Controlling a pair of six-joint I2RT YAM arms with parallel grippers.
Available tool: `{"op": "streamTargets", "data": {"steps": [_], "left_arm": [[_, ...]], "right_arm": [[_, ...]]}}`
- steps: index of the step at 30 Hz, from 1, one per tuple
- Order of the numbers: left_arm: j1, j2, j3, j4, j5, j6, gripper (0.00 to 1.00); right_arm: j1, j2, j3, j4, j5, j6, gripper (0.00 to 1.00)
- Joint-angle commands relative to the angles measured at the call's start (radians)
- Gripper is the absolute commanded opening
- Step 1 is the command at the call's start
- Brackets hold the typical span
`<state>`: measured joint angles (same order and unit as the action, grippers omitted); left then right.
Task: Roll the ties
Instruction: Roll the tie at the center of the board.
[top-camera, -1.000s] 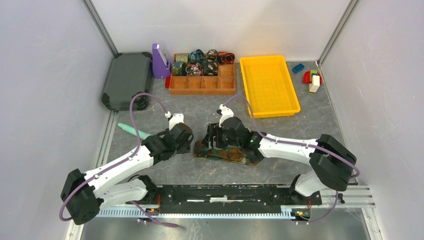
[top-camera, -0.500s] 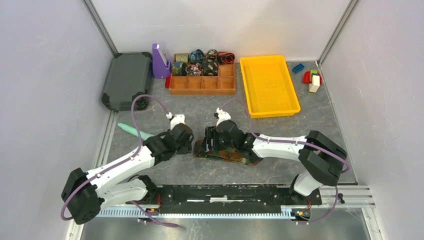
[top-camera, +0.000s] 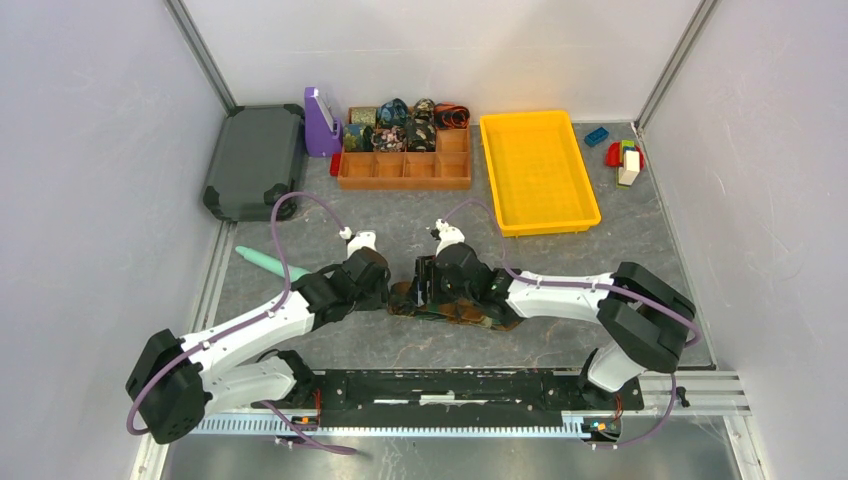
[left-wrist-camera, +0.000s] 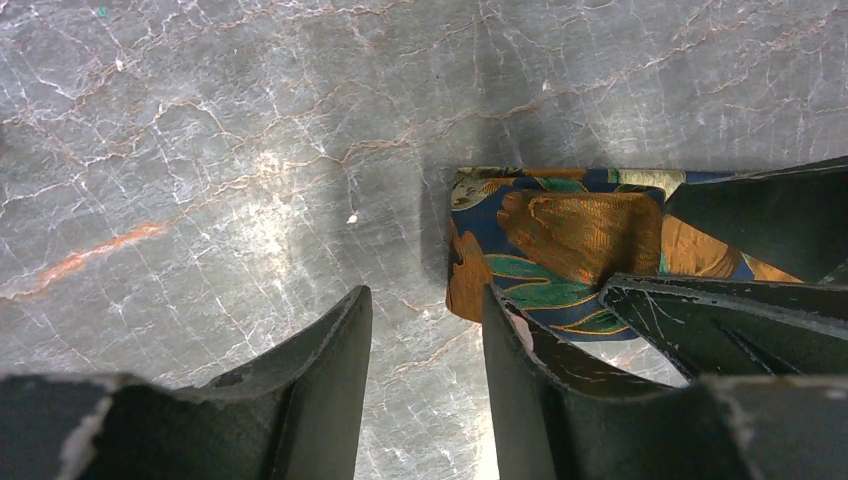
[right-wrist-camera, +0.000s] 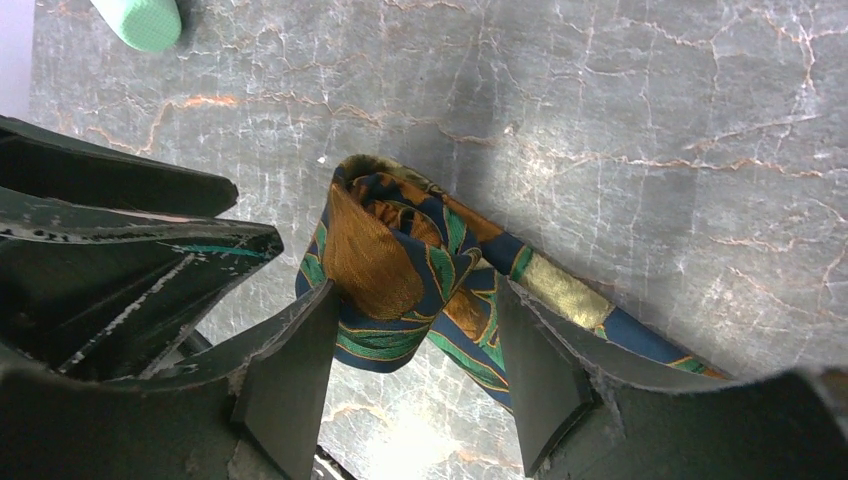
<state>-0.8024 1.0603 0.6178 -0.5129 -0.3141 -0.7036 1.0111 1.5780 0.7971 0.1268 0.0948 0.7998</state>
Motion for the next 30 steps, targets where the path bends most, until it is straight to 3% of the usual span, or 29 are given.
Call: {"op": "streamTargets", "data": {"steps": [1, 16, 30], "left_arm": [[0.005, -0.004, 0.004, 0.050, 0.016, 0.058, 0.52], [0.005, -0.032, -0.017, 0.143, 0.096, 0.125, 0.78], [0.040, -0.027, -0.063, 0.246, 0.220, 0.158, 0.85]], "right_arm": [[0.004, -0.036, -0.033, 0.021, 0.027, -0.006, 0.64], [-0.001, -0.049, -0.073, 0.014, 0.052, -0.020, 0.62], [-0.014, -0.061, -0.111, 0.017, 0.051, -0.029, 0.62]]}}
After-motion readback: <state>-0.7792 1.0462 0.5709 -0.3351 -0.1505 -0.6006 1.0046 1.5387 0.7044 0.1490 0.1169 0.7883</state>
